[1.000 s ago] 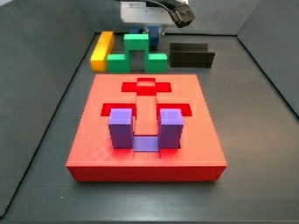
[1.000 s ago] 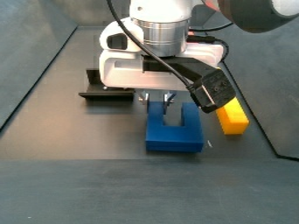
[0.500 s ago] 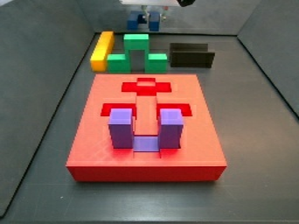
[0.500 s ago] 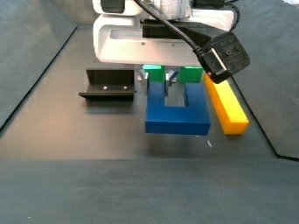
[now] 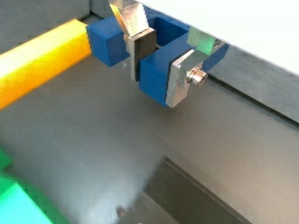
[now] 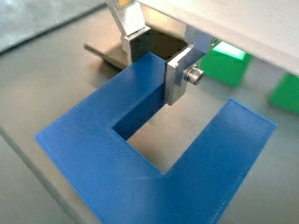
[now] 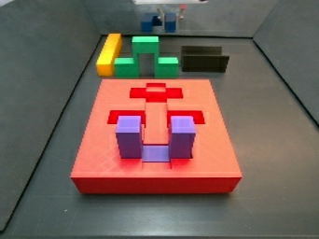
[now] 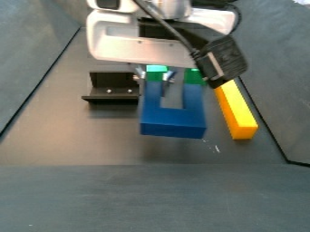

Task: Pick up the blue object. Move up. Place the blue object on the fixture. Regrasp the blue object. Move to above the board. Insert the blue object.
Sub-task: Place the blue object on the fixture.

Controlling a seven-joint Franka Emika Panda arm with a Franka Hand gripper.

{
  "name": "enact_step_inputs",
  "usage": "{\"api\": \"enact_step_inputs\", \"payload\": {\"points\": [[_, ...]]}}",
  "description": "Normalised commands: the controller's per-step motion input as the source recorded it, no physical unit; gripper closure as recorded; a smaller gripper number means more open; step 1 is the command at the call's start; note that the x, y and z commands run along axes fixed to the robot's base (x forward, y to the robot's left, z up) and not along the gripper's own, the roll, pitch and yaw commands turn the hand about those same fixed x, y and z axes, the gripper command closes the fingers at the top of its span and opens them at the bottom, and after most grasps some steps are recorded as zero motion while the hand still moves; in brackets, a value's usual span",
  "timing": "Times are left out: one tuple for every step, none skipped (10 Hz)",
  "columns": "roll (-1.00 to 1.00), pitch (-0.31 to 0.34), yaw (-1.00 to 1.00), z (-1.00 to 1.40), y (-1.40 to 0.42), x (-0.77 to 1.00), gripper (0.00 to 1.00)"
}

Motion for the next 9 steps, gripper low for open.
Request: {"api": "enact_step_inputs", "payload": {"points": [[-1.00,-0.063,-0.09,0.09,0.00,0.74,1.00],[-1.00,-0.023,-0.07,0.05,0.00,0.78,1.00],[-0.94,0.000,-0.03,0.07,-0.03,0.80,1.00],[-0.84,0.011,0.00,0.09,-0.14,0.86,1.00],[-0.79,0.086,0.00,0.13,-0.21,0.89,1.00],[-0.70,0.166,0.00,0.24,-0.37,0.86,1.00],[-0.64,0.197,0.00,0.23,-0.42,0.88,1.00],[-0.67,0.217,0.00,0.23,-0.41,0.89,1.00],[-0.68,0.269,0.00,0.13,-0.43,0.90,1.00]]}}
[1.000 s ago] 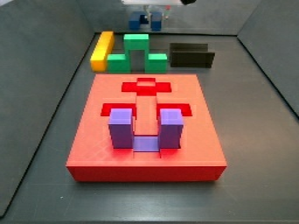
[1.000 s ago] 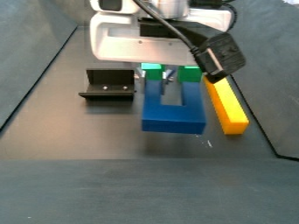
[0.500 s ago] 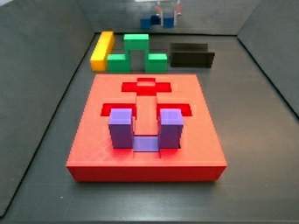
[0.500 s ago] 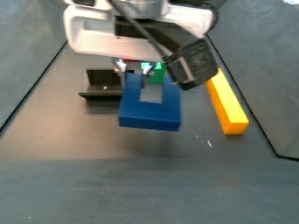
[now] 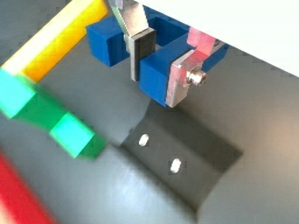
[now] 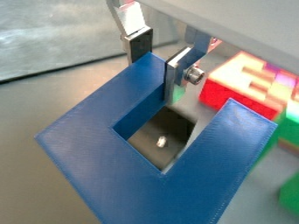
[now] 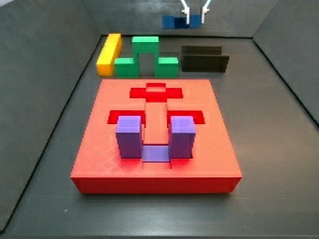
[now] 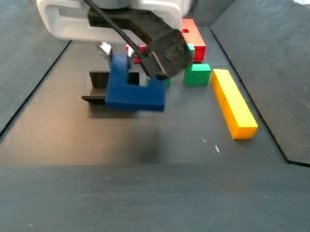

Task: Pick up the blue object. Move up. Place the blue object on the fixture. Regrasp the blue object. Move to above the board. Insert the blue object.
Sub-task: Place the blue object on the fixture.

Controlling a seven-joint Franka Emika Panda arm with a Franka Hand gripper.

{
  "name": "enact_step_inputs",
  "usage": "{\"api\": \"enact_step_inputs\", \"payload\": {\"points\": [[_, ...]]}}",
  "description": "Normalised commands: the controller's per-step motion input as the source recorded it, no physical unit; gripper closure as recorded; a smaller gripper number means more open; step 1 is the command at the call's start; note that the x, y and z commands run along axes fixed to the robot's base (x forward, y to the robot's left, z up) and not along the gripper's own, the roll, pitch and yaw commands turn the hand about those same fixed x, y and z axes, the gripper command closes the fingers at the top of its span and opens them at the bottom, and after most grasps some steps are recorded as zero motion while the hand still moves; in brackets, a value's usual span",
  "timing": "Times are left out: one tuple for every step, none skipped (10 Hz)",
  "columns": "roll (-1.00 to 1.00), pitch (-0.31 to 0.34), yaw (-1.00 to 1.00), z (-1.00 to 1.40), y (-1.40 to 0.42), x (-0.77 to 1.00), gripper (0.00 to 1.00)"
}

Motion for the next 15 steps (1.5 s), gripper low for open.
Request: {"api": "enact_step_inputs", "payload": {"points": [[-0.71,0.260,0.00,0.07,-0.33,0.92,1.00],[-0.82,0.194,-0.06,0.11,-0.21,0.91,1.00],[-0.91,0.009,-0.16,0.18,-0.09,0.87,1.00],[-0.95,0.000,-0.19,0.13,0.00,0.89,1.00],[-0.97,-0.023,-0.19,0.08,0.00,0.87,1.00],[-0.87,-0.057,-0.16,0.03,0.00,0.89,1.00],[-0.59,-0.006,-0.10,0.00,-0.09,0.99,1.00],[-0.25,0.000,-0.01,0.00,-0.26,1.00,1.00],[-0.07,0.094,-0.01,0.00,-0.30,1.00,1.00],[0.00,0.194,-0.04,0.00,-0.29,0.90,1.00],[0.00,0.154,-0.06,0.00,-0.29,0.90,1.00],[0.00,0.131,-0.14,0.00,-0.17,0.80,1.00],[-0.11,-0.074,-0.23,-0.12,0.00,0.39,1.00],[-0.27,-0.286,-0.20,-0.25,0.00,0.43,1.00],[-0.23,-0.320,-0.18,-0.27,0.00,0.45,1.00]]}}
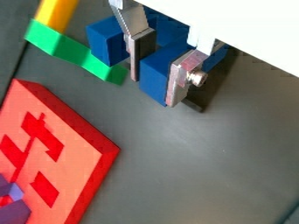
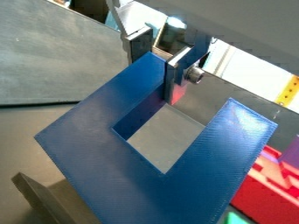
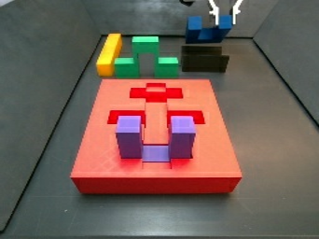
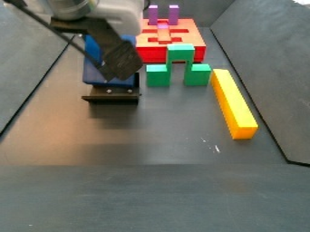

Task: Pick up the blue object. Move up. Place the blue object on the fixture. Regrasp the blue object. Move to above the board. Insert the blue object.
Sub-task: Place the blue object on the fixture.

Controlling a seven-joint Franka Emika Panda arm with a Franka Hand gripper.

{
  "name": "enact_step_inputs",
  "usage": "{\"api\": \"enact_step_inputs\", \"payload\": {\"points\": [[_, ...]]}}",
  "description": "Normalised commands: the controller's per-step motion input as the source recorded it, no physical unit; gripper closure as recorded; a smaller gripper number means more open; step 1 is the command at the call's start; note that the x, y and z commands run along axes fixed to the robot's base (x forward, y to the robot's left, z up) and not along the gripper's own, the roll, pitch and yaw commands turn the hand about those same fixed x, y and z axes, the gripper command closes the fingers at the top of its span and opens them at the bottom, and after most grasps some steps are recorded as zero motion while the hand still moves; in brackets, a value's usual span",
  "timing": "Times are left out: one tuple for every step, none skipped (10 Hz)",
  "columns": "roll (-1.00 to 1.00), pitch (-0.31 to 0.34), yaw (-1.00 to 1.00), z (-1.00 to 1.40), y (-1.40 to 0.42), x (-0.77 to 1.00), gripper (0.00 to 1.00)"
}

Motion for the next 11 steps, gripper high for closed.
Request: {"api": "enact_step_inputs", "payload": {"points": [[-0.21,-0.217,0.00,-0.27,-0.01,0.31,1.00],[-0.07,-0.017,0.07,-0.11,-0.17,0.17,1.00],[0.00,0.031,0.16,0.00,-0.21,0.05,1.00],[0.12,0.117,0.21,0.00,-0.29,0.05,1.00],[0.25,0.237,0.15,0.00,-0.29,0.17,1.00],[0.33,0.289,0.10,-0.02,-0.22,0.16,1.00],[0.29,0.226,0.11,-0.06,-0.19,0.09,1.00],[0.21,0.183,0.07,0.00,-0.10,0.08,1.00],[0.00,0.086,0.03,0.00,0.00,0.00,1.00],[-0.03,0.000,0.00,-0.05,0.01,0.00,1.00],[-0.18,-0.066,0.00,-0.21,0.09,-0.01,1.00]]}}
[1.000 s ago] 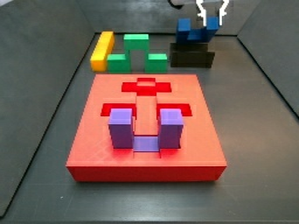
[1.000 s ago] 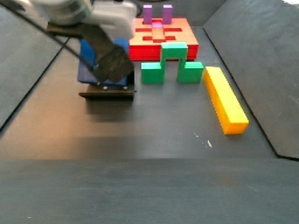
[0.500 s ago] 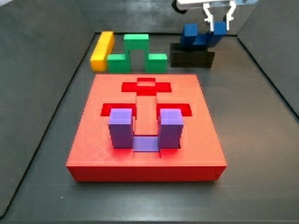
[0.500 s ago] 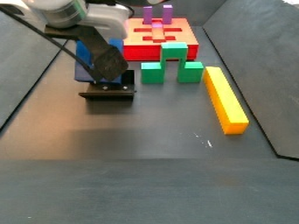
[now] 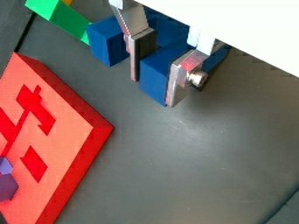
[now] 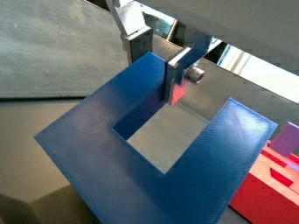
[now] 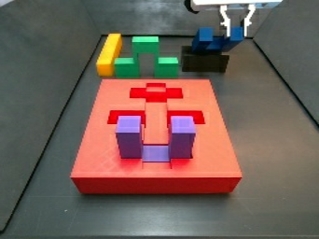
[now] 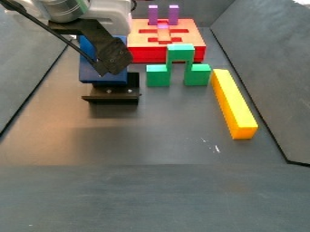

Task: Pick up the blue object. Move up. Place the blue object on the fixture. Regrasp the blue object. Move to above the board. Insert the blue object.
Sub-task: Place the blue object on the fixture.

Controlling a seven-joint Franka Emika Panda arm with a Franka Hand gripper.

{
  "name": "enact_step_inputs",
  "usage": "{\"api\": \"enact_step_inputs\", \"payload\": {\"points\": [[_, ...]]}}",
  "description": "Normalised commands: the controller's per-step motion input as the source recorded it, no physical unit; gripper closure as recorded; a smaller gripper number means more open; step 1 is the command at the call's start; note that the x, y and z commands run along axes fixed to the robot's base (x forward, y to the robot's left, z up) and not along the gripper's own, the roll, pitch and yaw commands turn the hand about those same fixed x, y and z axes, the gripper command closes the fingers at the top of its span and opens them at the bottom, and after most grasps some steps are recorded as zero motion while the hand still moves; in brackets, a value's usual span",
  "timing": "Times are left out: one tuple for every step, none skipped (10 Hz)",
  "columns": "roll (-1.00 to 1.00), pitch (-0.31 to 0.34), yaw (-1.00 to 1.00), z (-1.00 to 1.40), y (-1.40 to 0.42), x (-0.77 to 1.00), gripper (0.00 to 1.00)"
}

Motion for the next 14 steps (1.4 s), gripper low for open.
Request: {"api": "enact_step_inputs", "payload": {"points": [[-0.33,-0.146,0.00,-0.19,0.13,0.00,1.00],[-0.38,-0.189,0.00,-0.17,0.15,0.00,1.00],[-0.25,-0.034,0.00,-0.01,0.16,0.00,1.00],[-0.05,0.000,0.00,0.00,0.14,-0.06,1.00],[0.10,0.166,0.00,0.00,0.07,-0.04,1.00],[0.24,0.294,0.00,0.00,0.00,0.00,1.00],[0.35,0.329,0.00,-0.01,0.00,0.00,1.00],[0.43,0.374,0.00,-0.01,0.00,0.00,1.00],[0.36,0.314,0.00,-0.01,0.00,0.00,1.00],[0.08,0.086,0.01,-0.03,0.00,0.01,1.00],[0.00,0.000,0.06,-0.11,0.00,0.10,1.00],[-0.09,-0.034,0.04,-0.18,0.00,0.11,1.00],[-0.28,-0.229,0.00,-0.26,0.04,0.10,1.00],[-0.33,-0.251,0.00,-0.14,0.04,0.06,1.00]]}}
